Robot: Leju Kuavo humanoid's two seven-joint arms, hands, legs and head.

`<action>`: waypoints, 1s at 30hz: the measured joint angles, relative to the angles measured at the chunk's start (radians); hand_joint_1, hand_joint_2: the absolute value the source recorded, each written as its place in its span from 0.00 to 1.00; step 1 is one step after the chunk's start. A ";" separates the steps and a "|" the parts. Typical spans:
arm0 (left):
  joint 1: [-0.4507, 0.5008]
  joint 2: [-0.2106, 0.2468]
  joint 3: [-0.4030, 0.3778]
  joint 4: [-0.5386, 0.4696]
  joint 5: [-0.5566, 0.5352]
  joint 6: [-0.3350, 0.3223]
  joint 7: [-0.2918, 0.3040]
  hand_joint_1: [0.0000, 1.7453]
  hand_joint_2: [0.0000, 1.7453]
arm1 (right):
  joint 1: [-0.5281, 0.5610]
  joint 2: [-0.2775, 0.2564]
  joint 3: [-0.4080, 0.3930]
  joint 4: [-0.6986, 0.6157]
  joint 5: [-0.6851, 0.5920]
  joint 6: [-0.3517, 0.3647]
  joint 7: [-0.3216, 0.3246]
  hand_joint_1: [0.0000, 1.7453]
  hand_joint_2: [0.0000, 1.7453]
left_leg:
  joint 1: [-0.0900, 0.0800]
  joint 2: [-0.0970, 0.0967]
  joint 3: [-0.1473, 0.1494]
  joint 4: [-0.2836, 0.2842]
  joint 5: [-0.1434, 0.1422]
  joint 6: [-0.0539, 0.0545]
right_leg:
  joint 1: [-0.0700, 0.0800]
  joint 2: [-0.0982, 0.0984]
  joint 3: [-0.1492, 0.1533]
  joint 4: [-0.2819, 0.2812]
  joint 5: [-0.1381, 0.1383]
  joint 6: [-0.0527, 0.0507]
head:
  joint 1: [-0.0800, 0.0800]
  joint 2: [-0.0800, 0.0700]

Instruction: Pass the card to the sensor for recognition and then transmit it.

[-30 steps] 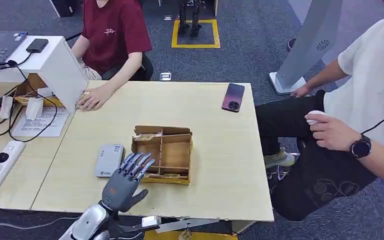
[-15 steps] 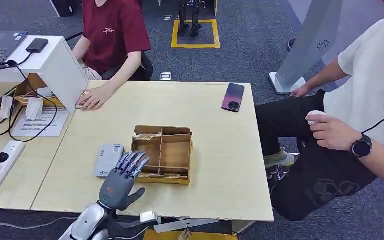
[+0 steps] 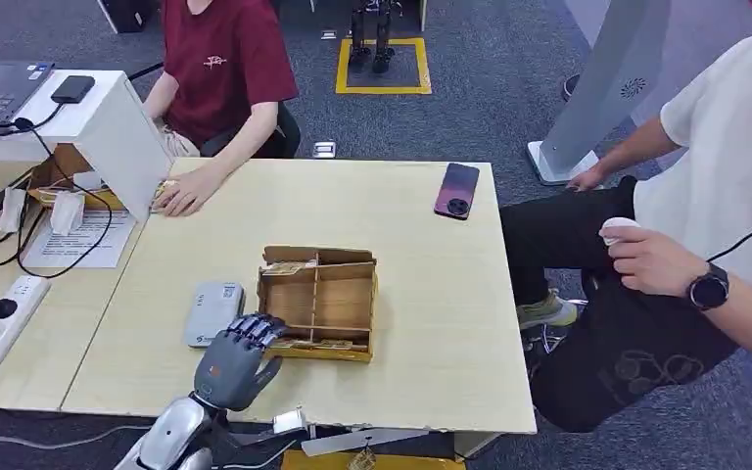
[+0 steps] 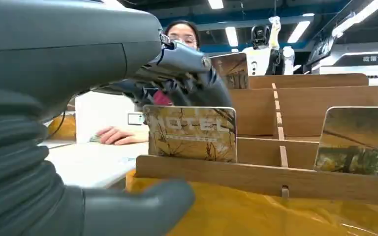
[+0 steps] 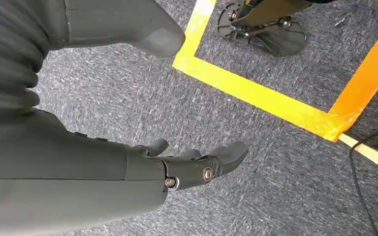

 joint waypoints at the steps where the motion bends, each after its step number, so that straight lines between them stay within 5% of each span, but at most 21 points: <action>1: -0.003 0.000 0.000 0.000 0.002 0.000 -0.003 0.57 1.00 | 0.000 0.000 -0.001 0.000 0.003 0.000 0.000 0.00 1.00 | 0.000 0.000 0.000 0.000 0.000 0.000 | 0.000 0.000 0.000 0.000 0.000 0.000 | 0.000 0.000; 4: -0.011 -0.001 0.001 0.000 0.004 -0.002 -0.005 0.57 1.00 | -0.001 0.000 -0.006 0.000 0.004 0.000 0.000 0.00 1.00 | 0.000 0.000 0.000 0.000 0.000 0.000 | 0.000 0.000 0.000 0.000 0.000 0.000 | 0.000 0.000; 5: -0.013 -0.001 0.001 0.000 0.005 -0.002 -0.006 0.39 1.00 | -0.001 0.000 -0.006 0.000 0.004 0.000 0.000 0.00 1.00 | 0.000 0.000 0.000 0.000 0.000 0.000 | 0.000 0.000 0.000 0.000 0.000 0.000 | 0.000 0.000; 6: -0.014 -0.001 0.002 0.000 0.005 -0.003 -0.006 0.41 1.00 | -0.001 0.000 -0.008 0.000 0.004 0.000 0.000 0.00 1.00 | 0.000 0.000 0.000 0.000 0.000 0.000 | 0.000 0.000 0.000 0.000 0.000 0.000 | 0.000 0.000; 7: -0.014 -0.001 0.002 0.000 0.005 -0.003 -0.006 0.77 1.00 | -0.001 0.000 -0.008 0.000 0.004 0.000 0.000 0.00 1.00 | 0.000 0.000 0.000 0.000 0.000 0.000 | 0.000 0.000 0.000 0.000 0.000 0.000 | 0.000 0.000; 10: -0.015 -0.001 0.002 0.000 0.005 -0.004 -0.008 1.00 1.00 | -0.002 0.000 -0.011 0.000 0.005 0.000 0.000 0.00 1.00 | 0.000 0.000 0.000 0.000 0.000 0.000 | 0.000 0.000 0.000 0.000 0.000 0.000 | 0.000 0.000; 30: -0.016 -0.005 0.003 -0.009 0.087 -0.031 -0.056 1.00 1.00 | -0.002 0.000 -0.023 0.000 0.017 0.002 0.002 0.00 1.00 | 0.000 0.000 0.000 0.000 0.000 0.000 | 0.000 0.000 0.000 0.000 0.000 0.000 | 0.000 0.000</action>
